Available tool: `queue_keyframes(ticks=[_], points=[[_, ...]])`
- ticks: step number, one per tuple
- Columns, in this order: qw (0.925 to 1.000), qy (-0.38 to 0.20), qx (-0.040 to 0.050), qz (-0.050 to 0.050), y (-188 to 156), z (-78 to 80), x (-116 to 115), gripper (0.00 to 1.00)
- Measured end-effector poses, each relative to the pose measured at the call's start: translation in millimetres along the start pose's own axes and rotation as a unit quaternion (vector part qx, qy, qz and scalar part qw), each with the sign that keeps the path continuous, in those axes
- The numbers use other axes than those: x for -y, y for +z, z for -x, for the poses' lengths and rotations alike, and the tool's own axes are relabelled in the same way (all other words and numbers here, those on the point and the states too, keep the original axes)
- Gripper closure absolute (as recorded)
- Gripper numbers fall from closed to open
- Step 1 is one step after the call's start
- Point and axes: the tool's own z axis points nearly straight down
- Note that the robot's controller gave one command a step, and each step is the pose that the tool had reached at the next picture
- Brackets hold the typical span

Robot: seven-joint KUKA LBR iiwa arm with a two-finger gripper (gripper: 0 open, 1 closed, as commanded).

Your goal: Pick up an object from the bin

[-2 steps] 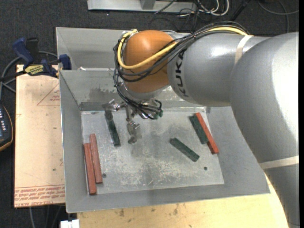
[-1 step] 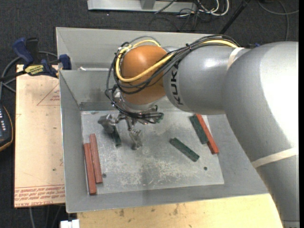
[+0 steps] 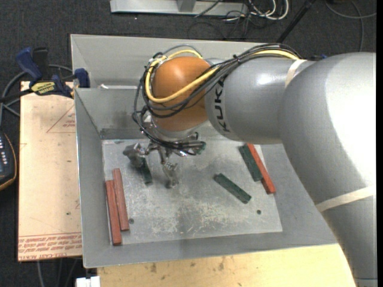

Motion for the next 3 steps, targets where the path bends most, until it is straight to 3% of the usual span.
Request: queue_keyframes(ticks=[1, 2, 3], points=[[1.0000, 0.000, 0.0017, -0.001, -2.2, 1.2, 1.0, 1.00], [1.0000, 0.002, 0.0034, -0.004, -97.4, 4.2, 2.2, 1.00], [1.0000, 0.004, 0.0008, -0.001, -104.6, 5.1, 2.5, 1.00]])
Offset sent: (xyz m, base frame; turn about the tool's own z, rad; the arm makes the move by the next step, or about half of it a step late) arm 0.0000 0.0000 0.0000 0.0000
